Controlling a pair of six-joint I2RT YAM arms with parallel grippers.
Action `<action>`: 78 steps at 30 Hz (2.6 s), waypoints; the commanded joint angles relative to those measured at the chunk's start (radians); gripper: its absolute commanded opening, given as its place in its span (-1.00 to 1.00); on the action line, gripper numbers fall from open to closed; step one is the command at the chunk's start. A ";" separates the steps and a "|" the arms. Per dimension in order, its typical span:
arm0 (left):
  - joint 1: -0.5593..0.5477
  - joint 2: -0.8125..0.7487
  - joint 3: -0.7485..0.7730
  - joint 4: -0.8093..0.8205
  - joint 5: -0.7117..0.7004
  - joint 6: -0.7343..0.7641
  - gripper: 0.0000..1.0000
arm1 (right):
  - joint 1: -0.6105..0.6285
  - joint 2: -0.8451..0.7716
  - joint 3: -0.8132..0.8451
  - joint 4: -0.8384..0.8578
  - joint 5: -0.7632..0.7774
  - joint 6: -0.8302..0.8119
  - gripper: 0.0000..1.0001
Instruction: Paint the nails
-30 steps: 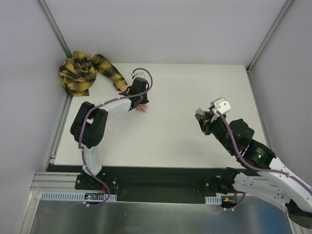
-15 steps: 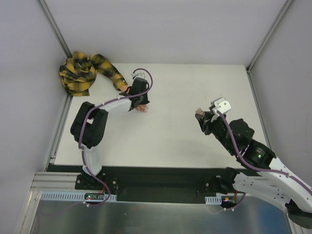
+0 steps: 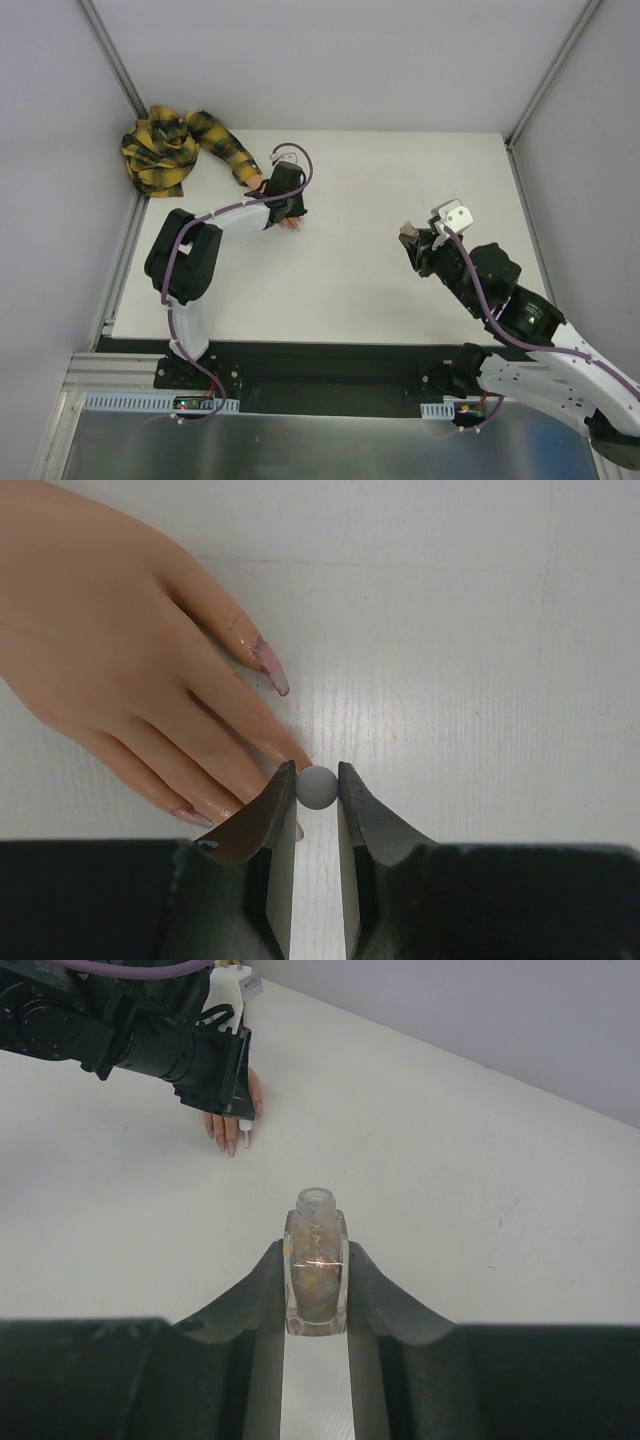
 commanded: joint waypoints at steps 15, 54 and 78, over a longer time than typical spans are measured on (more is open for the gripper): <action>0.012 -0.015 0.047 0.017 -0.032 0.024 -1.00 | -0.013 -0.002 -0.002 0.055 -0.012 0.020 -1.00; 0.012 -0.041 -0.007 0.009 -0.003 0.006 -1.00 | -0.022 -0.010 -0.001 0.052 -0.032 0.029 -0.99; 0.021 -0.030 0.042 0.009 -0.041 0.044 -1.00 | -0.030 -0.003 -0.004 0.054 -0.037 0.034 -1.00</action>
